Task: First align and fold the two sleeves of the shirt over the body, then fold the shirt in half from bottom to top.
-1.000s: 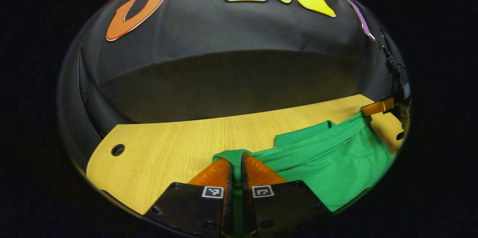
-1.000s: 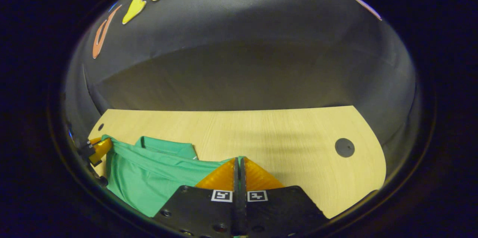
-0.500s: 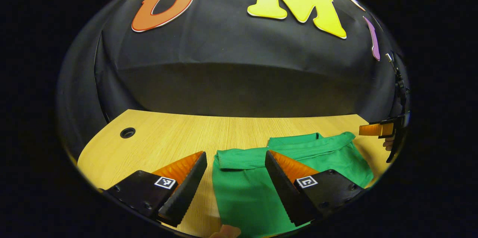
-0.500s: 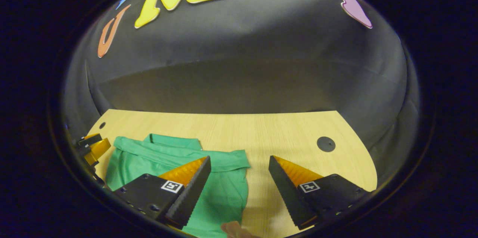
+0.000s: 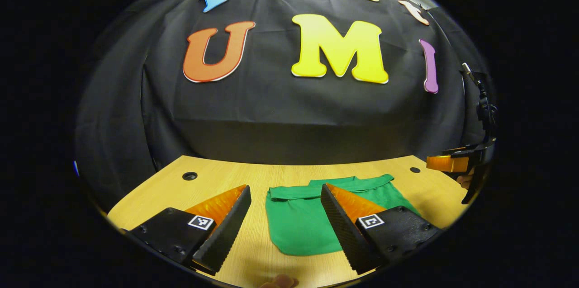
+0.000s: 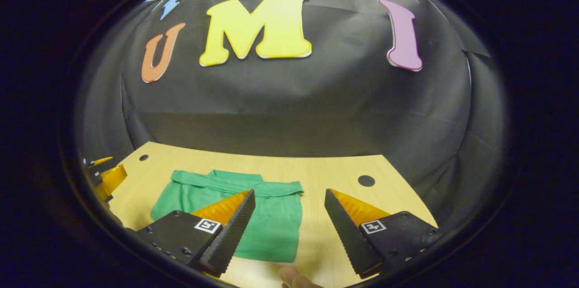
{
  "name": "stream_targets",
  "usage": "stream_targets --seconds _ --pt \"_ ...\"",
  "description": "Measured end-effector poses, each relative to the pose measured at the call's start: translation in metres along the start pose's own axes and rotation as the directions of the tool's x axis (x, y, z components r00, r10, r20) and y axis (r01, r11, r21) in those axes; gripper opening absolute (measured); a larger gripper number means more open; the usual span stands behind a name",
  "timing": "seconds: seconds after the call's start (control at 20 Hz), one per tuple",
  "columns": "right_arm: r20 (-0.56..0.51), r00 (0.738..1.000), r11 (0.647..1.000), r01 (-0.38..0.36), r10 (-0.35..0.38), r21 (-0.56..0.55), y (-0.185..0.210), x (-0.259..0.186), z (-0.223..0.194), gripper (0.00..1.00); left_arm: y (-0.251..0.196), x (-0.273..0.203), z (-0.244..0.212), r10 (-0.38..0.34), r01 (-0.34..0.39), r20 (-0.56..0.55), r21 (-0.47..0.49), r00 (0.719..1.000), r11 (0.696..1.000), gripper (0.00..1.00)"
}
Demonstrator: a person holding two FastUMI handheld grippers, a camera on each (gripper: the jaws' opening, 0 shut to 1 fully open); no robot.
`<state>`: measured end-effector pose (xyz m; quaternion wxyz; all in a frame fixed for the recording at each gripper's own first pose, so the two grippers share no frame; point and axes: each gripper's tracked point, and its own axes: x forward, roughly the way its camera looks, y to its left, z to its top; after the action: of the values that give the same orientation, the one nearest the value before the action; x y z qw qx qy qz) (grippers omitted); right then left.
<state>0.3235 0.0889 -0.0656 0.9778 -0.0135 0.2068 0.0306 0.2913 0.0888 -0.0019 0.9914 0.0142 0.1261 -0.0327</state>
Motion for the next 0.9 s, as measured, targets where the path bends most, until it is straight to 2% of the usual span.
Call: stream_targets --seconds 0.2,0.4,0.5,0.55,0.9 --pt "0.112 0.993 0.999 0.024 -0.020 -0.036 -0.009 -0.078 0.015 0.94 -0.010 -0.056 0.015 0.028 -0.030 0.044 0.045 0.999 0.999 1.00" --pt "0.182 0.983 0.999 0.036 -0.030 -0.028 -0.015 -0.151 0.004 0.96 -0.012 -0.111 0.015 0.077 -0.083 0.058 0.105 0.995 0.991 1.00" --pt "0.207 0.978 0.999 0.041 -0.035 -0.025 -0.021 -0.186 -0.006 0.97 -0.008 -0.141 0.016 0.101 -0.109 0.082 0.110 0.992 0.988 0.99" --pt "0.220 0.975 0.998 0.049 -0.042 -0.026 -0.025 -0.204 -0.011 0.95 -0.010 -0.156 0.015 0.102 -0.111 0.088 0.105 0.991 0.988 0.99" --pt "0.314 0.946 0.997 0.072 -0.081 0.039 -0.041 -0.315 -0.029 0.97 -0.012 -0.255 0.025 0.102 -0.118 0.168 0.088 0.981 0.989 0.99"
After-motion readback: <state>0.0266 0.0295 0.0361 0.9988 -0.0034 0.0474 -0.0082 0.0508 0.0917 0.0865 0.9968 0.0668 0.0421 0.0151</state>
